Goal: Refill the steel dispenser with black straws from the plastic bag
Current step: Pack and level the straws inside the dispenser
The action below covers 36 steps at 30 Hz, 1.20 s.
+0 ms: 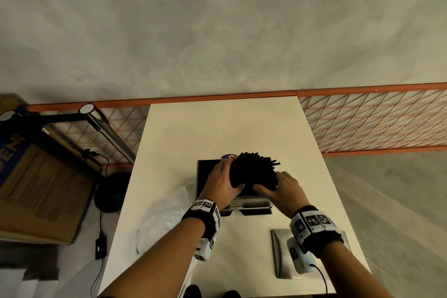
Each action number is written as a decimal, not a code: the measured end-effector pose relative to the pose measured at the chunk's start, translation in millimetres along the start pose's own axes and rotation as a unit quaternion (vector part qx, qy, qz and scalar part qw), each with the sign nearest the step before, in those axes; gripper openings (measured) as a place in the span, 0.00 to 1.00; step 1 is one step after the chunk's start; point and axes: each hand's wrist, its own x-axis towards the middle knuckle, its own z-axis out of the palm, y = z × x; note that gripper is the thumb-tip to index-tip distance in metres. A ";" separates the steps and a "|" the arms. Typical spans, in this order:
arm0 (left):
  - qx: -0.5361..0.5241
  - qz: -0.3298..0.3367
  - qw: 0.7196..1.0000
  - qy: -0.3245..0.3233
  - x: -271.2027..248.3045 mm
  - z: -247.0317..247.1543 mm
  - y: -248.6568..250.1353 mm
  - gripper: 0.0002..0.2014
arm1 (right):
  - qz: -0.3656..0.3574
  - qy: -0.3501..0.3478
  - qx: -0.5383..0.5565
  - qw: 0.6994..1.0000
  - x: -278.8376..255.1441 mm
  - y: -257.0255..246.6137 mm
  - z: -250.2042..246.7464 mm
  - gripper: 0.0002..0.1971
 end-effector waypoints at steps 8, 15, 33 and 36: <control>-0.024 -0.023 0.999 -0.018 1.4 2.6 -6.2 0.44 | 0.027 -0.029 -0.061 0.997 8.7 -22.8 27.5 0.18; -0.026 -0.031 0.999 -0.026 3.7 4.2 -8.6 0.46 | 0.082 -0.110 -0.062 0.989 34.4 -29.7 19.6 0.21; 0.000 0.007 0.998 -0.055 5.3 4.2 -11.1 0.47 | 0.095 -0.180 0.044 0.978 41.7 -31.5 9.0 0.01; -0.009 0.004 0.998 -0.055 5.5 4.0 -11.6 0.49 | 0.137 -0.198 0.131 0.962 41.7 -36.9 14.7 0.09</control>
